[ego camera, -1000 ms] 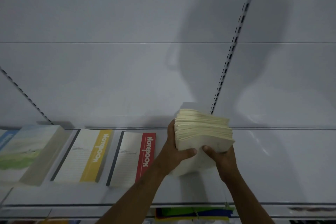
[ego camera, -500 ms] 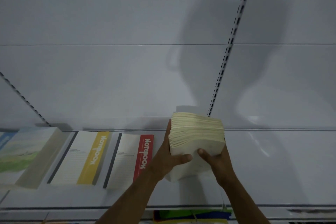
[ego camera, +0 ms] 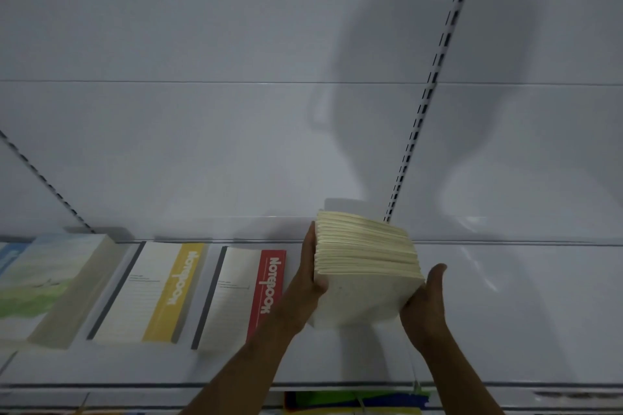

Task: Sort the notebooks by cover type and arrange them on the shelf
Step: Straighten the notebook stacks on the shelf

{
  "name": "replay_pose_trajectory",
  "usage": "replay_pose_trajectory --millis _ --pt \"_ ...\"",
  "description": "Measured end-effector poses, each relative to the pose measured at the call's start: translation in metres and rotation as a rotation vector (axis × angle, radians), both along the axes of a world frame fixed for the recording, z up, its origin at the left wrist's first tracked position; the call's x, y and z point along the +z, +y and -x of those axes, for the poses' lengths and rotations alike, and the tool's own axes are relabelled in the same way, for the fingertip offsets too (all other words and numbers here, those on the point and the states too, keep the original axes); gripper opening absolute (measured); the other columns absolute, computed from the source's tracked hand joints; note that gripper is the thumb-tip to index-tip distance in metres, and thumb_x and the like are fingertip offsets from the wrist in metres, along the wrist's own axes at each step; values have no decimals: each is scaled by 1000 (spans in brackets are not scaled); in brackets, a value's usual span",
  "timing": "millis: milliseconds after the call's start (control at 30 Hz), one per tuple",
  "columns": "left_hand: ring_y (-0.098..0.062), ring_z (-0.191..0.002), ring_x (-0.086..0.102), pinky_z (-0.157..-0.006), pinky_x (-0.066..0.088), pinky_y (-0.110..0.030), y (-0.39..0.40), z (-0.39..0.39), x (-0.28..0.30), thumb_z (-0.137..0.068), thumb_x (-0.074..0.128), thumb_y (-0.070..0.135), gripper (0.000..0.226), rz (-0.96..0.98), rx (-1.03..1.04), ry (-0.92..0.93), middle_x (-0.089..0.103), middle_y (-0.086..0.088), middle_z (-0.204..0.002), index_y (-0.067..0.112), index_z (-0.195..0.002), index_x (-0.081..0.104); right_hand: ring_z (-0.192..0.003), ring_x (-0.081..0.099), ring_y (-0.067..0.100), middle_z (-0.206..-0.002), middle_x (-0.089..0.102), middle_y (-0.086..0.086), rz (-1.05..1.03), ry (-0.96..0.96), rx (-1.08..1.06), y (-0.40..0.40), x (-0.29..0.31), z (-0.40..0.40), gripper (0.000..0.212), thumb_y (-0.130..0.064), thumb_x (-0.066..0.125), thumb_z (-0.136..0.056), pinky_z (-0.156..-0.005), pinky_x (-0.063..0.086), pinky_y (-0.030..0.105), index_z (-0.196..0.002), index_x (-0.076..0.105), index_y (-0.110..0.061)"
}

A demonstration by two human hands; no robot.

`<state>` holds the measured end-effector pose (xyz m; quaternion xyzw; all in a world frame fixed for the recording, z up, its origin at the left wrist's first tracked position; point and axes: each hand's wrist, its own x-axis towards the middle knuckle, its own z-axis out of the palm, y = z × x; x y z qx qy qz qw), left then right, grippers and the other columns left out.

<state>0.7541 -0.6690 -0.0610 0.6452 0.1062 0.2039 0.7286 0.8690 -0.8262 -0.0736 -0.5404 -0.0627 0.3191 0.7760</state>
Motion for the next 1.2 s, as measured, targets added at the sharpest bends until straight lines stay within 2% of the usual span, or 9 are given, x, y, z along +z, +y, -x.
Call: replay_pose_trajectory --millis 100,200,333,500,700,800,1033,1133,1200 --pt "-20 -118 58 -90 52 -33 -3 -3 5 -83 38 68 68 215 99 -10 60 -2 -129 29 -138 40 -92 65 19 -96 72 3 45 -22 -108 13 12 2 73 -72 28 -82 -74 50 28 -116 62 -16" --pt "-27 -100 65 -80 53 -37 -6 -12 8 -96 23 58 57 423 244 74 72 -5 -103 23 -113 65 -78 56 12 -78 64 -2 82 -3 -292 23 18 11 45 -42 24 -102 -68 42 26 -88 62 -22" --pt "-29 -93 65 -83 50 -44 -4 -22 12 -95 33 57 52 459 305 233 74 -3 -86 21 -93 71 -72 52 12 -62 63 -9 64 84 -440 32 20 10 36 -34 36 -100 -68 41 27 -74 58 -22" --pt "-17 -57 68 -68 50 -31 5 -27 18 -96 40 48 51 492 187 276 73 -4 -66 20 -71 74 -65 52 14 -49 61 -13 61 -9 -441 30 23 5 43 -16 36 -99 -61 45 25 -65 62 -20" --pt "-21 -88 70 -77 54 -33 -4 -27 13 -99 31 51 55 459 114 256 76 -4 -90 12 -121 63 -71 64 9 -68 70 -8 151 -197 -270 21 17 -1 30 -15 37 -98 -70 46 29 -84 64 -16" --pt "-16 -75 72 -66 55 -28 -4 -27 16 -99 30 50 53 492 75 225 75 -3 -81 12 -116 64 -73 65 8 -73 72 -6 169 -193 -207 17 15 -2 39 -14 29 -102 -71 48 30 -88 66 -16" --pt "-14 -85 68 -86 52 -34 -7 -25 21 -94 37 58 41 450 81 260 73 3 -92 30 -92 67 -90 58 15 -92 65 0 166 -77 -273 20 24 -1 36 -30 30 -103 -79 45 31 -103 64 -18" --pt "-14 -79 71 -72 56 -28 -4 -21 11 -101 33 42 47 461 119 233 73 1 -98 13 -109 68 -98 58 27 -97 66 8 196 -100 -280 18 10 2 39 -29 29 -103 -83 46 35 -110 63 -11" --pt "-24 -98 68 -86 54 -39 -2 -21 8 -100 33 43 55 460 122 240 64 -13 -119 5 -137 49 -93 59 27 -90 67 8 212 -124 -271 16 8 3 37 -25 30 -103 -76 48 33 -103 65 -11"
